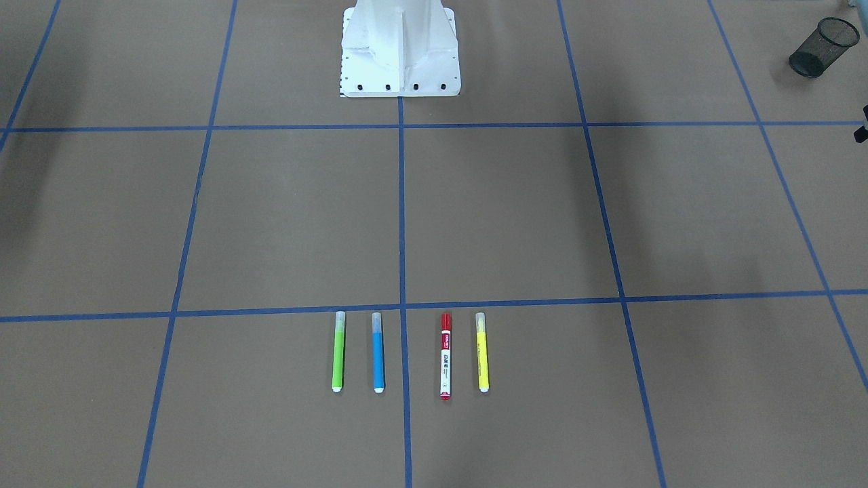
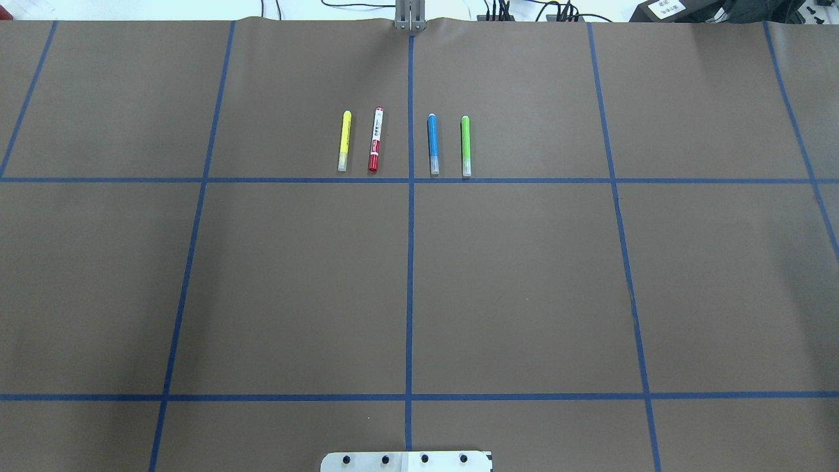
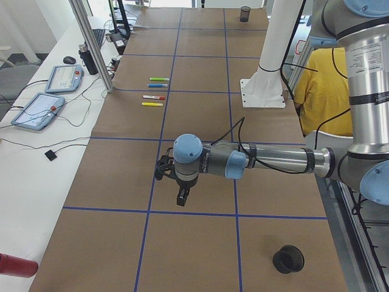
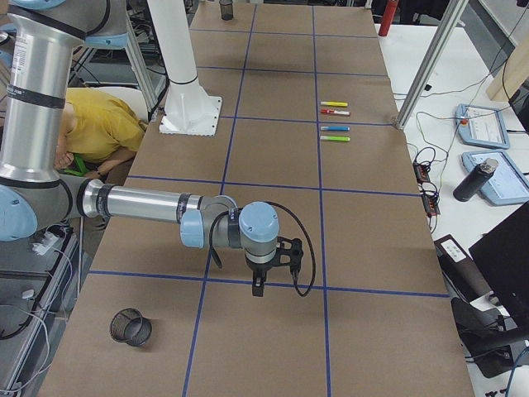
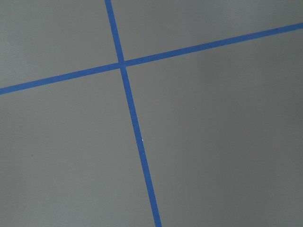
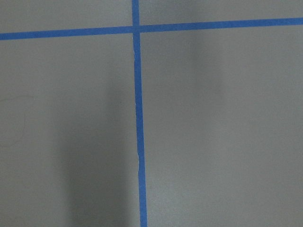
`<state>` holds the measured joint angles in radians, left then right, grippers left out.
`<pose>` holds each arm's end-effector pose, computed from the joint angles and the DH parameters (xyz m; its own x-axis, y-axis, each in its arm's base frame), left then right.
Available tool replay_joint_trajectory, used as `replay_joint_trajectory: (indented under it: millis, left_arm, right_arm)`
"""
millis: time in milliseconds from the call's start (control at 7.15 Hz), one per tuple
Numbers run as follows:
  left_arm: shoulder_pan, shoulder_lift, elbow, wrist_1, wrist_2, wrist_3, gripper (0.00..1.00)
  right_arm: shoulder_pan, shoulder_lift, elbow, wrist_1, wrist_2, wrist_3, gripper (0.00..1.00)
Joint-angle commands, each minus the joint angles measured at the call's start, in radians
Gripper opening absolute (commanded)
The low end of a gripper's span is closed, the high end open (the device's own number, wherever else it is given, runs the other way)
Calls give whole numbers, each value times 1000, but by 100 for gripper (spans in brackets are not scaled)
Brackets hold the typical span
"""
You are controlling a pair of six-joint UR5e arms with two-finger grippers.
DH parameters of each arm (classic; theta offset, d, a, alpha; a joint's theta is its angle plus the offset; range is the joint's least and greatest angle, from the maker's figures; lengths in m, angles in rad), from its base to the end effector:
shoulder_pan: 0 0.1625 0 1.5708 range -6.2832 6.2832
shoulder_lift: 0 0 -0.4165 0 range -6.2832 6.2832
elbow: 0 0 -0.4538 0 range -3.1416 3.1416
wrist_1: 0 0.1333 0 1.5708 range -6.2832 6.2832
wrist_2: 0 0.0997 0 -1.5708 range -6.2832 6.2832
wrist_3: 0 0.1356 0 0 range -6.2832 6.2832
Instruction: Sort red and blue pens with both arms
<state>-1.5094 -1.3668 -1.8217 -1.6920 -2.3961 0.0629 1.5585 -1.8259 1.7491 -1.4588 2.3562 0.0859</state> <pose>-0.0040 -0.4838 0.6231 0.6644 0.2259 -0.7124 -0.1025 0.9718 0.2125 0.0319 -0.4508 0.6927 0.7052 0.0523 0.7071 -0.0484 0.9985 -0.0256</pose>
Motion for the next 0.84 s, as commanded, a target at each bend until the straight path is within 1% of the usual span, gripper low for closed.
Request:
replay_joint_trajectory:
  millis: [0, 559, 699]
  left_arm:
    - [0, 5, -28, 0, -2, -2, 100]
    - [0, -3, -31, 0, -3, -8, 100]
    - [0, -38, -19, 2, -3, -8, 100]
  right_arm:
    - [0, -3, 0, -2, 0, 0, 100]
    - [-3, 8, 33, -2, 0, 0, 100]
    - [-5, 37, 38, 15, 14, 6, 100]
